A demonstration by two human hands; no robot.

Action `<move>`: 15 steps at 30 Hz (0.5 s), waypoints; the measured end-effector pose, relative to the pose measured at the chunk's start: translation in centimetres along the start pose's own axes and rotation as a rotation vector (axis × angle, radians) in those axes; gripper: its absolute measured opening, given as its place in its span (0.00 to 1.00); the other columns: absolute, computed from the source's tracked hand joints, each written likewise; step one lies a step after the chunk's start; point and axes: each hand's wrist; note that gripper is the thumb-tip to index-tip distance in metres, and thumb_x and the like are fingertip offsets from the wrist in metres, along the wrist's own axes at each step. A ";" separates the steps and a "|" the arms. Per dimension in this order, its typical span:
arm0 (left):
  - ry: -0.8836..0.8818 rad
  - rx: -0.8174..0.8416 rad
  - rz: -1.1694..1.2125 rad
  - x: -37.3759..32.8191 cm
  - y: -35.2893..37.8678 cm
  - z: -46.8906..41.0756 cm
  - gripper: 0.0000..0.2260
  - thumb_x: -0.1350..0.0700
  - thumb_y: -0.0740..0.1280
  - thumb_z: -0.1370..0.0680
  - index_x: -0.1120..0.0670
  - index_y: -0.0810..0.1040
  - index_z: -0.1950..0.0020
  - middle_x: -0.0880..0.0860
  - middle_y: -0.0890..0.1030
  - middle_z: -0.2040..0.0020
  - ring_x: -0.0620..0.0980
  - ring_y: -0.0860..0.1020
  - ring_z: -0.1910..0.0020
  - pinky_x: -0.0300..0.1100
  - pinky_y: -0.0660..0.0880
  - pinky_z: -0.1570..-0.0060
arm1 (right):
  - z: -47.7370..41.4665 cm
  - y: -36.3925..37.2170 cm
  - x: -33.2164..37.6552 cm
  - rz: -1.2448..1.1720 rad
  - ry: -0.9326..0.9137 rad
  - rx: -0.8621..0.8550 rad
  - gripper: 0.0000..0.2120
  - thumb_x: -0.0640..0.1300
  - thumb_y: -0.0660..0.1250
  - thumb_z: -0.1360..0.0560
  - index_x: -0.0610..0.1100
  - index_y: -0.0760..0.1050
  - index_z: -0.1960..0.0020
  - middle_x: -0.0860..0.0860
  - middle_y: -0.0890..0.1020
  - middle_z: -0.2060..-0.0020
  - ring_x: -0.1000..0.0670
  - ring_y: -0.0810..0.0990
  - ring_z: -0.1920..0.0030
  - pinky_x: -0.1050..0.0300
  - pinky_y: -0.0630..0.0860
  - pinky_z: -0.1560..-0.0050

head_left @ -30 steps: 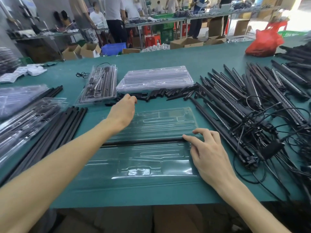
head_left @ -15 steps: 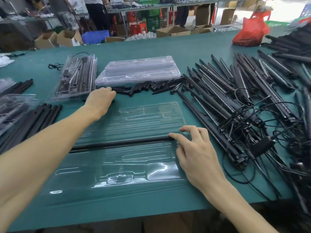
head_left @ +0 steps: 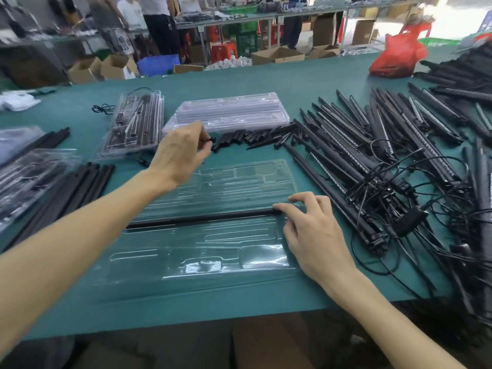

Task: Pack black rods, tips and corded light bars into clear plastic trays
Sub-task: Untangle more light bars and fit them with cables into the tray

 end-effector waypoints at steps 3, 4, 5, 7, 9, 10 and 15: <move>-0.128 0.006 0.299 -3.3 -1.8 1.7 0.05 0.59 0.71 0.21 0.54 0.75 0.52 0.44 0.78 0.59 0.37 0.79 0.61 0.32 0.76 0.57 | -0.1 -0.1 0.1 -0.012 0.010 0.002 0.16 0.41 0.65 0.22 0.49 0.79 0.36 0.50 0.75 0.40 0.47 0.68 0.39 0.53 0.77 0.50; -0.171 0.024 0.399 -4.4 -2.4 2.5 0.06 0.58 0.72 0.21 0.52 0.75 0.53 0.44 0.80 0.59 0.35 0.80 0.61 0.31 0.76 0.57 | -0.1 -0.1 0.0 -0.016 0.012 0.005 0.16 0.41 0.65 0.22 0.49 0.79 0.36 0.50 0.74 0.39 0.47 0.68 0.39 0.53 0.77 0.50; -0.214 0.054 0.506 -5.5 -2.8 3.4 0.06 0.58 0.72 0.22 0.53 0.75 0.53 0.47 0.83 0.59 0.37 0.82 0.60 0.33 0.78 0.56 | -0.1 -0.2 0.0 -0.020 0.012 0.007 0.16 0.41 0.65 0.21 0.50 0.79 0.35 0.50 0.74 0.39 0.46 0.68 0.39 0.52 0.77 0.49; -0.281 0.088 0.728 -7.6 -3.5 5.5 0.06 0.59 0.71 0.21 0.55 0.74 0.52 0.53 0.85 0.57 0.48 0.85 0.57 0.47 0.82 0.54 | -0.1 -0.1 0.0 -0.027 0.011 0.012 0.16 0.41 0.64 0.21 0.50 0.79 0.35 0.50 0.74 0.39 0.46 0.67 0.39 0.52 0.77 0.47; -0.288 0.066 0.823 -9.0 -3.9 7.4 0.06 0.61 0.71 0.22 0.56 0.75 0.52 0.55 0.85 0.55 0.55 0.85 0.54 0.52 0.83 0.53 | -0.1 -0.1 0.0 -0.034 0.012 0.014 0.16 0.41 0.64 0.21 0.50 0.79 0.35 0.50 0.74 0.39 0.46 0.67 0.39 0.51 0.77 0.46; -0.290 0.064 0.839 -9.5 -3.9 8.2 0.06 0.62 0.72 0.22 0.57 0.75 0.51 0.55 0.84 0.54 0.55 0.85 0.52 0.51 0.82 0.52 | -0.1 -0.1 0.1 -0.037 0.015 0.014 0.16 0.42 0.63 0.21 0.51 0.79 0.35 0.50 0.74 0.39 0.46 0.67 0.39 0.51 0.77 0.46; -0.438 0.102 0.946 -10.0 -3.0 11.0 0.08 0.66 0.71 0.23 0.60 0.73 0.51 0.62 0.81 0.51 0.58 0.85 0.52 0.54 0.83 0.53 | -0.1 -0.2 0.0 -0.038 0.014 0.019 0.16 0.42 0.62 0.20 0.51 0.79 0.34 0.50 0.75 0.38 0.45 0.67 0.39 0.51 0.75 0.45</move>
Point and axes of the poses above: each hand's wrist, its own z-axis away from the middle knuckle, its own y-axis out of the palm, x = y × z
